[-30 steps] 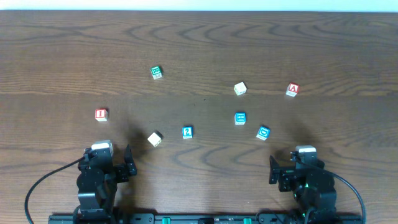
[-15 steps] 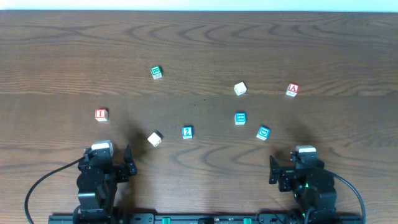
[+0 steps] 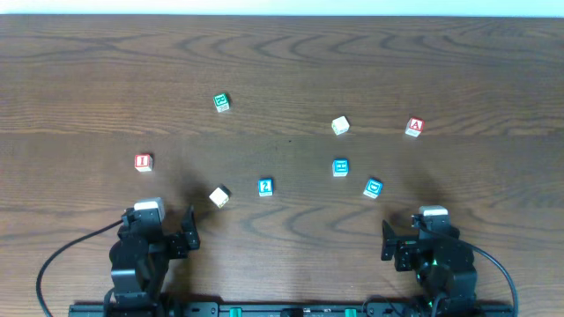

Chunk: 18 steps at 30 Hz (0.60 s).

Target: Spell out Ai2

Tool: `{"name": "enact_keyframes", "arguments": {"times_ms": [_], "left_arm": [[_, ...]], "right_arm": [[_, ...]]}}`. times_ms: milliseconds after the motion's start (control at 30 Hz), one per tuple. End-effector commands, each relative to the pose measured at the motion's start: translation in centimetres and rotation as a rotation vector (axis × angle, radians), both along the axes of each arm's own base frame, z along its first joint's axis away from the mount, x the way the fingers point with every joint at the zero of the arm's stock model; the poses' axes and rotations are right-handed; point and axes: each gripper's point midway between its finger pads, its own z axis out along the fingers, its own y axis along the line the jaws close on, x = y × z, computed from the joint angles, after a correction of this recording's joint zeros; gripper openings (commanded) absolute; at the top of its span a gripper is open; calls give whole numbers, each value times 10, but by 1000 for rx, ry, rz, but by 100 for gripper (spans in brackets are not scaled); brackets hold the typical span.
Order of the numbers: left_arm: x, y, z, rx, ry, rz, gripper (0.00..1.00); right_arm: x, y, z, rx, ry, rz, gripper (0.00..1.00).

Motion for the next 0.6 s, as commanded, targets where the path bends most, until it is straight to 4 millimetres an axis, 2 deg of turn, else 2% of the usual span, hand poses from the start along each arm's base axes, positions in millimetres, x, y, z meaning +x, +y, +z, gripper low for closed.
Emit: {"name": "enact_keyframes", "arguments": {"times_ms": [0,133,267,400,567], "left_arm": [[4,-2,9,-23,25,0,96],[16,15,34,60,70,64,95],[30,29,45,151,169,90,95],[47,35,44,167,314,109,95],[68,53,33,239,537,164,95]], "right_arm": [[0,0,-3,-6,3,5,99],[0,0,-3,-6,3,5,99],[0,0,-3,-6,3,5,99],[0,0,-3,-6,3,5,99],[0,0,-3,-6,3,5,99]]}}
